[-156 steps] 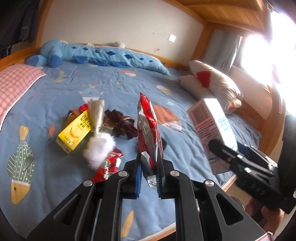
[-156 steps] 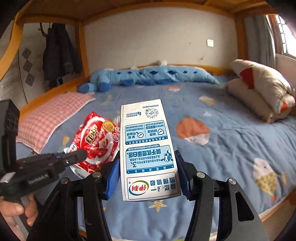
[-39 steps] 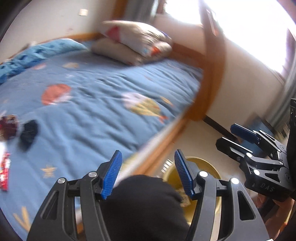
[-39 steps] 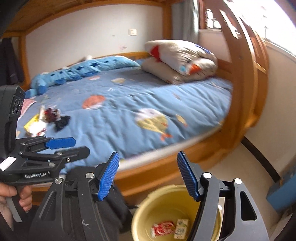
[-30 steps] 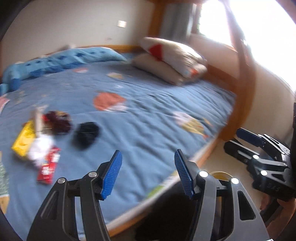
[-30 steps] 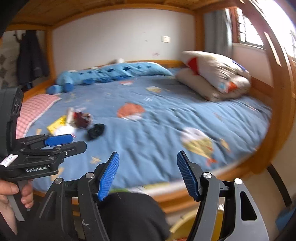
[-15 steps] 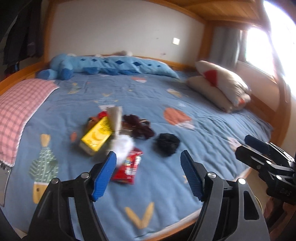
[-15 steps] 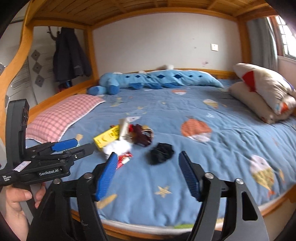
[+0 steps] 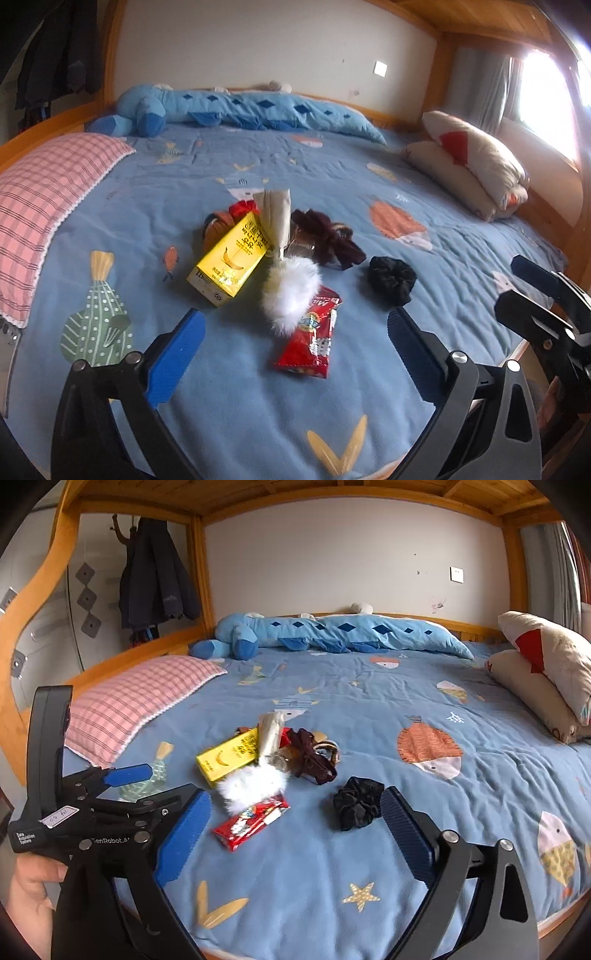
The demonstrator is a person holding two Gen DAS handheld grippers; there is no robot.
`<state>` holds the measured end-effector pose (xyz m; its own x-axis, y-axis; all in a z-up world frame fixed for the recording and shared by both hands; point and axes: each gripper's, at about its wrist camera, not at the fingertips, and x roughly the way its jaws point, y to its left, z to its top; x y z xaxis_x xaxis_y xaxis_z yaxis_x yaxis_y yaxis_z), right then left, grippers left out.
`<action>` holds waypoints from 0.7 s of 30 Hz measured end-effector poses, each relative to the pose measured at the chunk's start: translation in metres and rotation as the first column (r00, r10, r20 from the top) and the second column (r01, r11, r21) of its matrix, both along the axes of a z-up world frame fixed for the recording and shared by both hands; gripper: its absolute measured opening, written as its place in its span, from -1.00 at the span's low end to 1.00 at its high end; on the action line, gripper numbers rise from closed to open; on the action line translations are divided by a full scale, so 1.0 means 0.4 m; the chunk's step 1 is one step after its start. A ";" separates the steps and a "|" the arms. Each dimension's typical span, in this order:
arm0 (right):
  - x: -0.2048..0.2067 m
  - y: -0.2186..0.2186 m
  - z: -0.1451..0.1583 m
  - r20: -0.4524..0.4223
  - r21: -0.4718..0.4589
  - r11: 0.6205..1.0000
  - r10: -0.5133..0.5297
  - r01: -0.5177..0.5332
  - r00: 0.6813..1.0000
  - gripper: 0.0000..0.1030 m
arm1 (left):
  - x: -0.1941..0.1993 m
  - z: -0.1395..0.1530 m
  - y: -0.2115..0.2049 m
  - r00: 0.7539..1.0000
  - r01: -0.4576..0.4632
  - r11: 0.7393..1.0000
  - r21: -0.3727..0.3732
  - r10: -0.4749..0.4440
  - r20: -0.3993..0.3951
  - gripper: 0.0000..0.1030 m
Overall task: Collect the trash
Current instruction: 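Move both grippers back over the trash pile on the bed, then grasp the white fluffy item with the left gripper while the right grasps the red snack bar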
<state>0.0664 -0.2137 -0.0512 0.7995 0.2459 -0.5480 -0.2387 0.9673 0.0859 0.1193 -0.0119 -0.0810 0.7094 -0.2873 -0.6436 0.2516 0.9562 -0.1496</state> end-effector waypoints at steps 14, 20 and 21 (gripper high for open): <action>0.096 -0.012 -0.072 -0.097 0.067 0.998 0.000 0.006 0.995 0.79 | 0.171 -0.117 -0.045 0.992 0.033 0.999 0.012 -0.031 -0.125 0.70; 0.114 -0.009 -0.090 -0.127 0.062 0.998 0.003 0.005 0.992 0.78 | 0.229 -0.165 -0.051 0.979 0.039 0.999 0.020 -0.035 -0.199 -0.22; 0.116 -0.010 -0.093 -0.134 0.060 0.998 0.002 0.006 0.991 0.78 | 0.233 -0.169 -0.047 0.977 0.041 0.999 0.006 -0.039 -0.208 -0.33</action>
<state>0.1127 -0.2179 -0.0883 0.7200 0.2802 -0.6349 -0.2196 0.9598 0.1746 0.2124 -0.0306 -0.1484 0.5481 -0.3054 -0.7787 0.2544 0.9477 -0.1927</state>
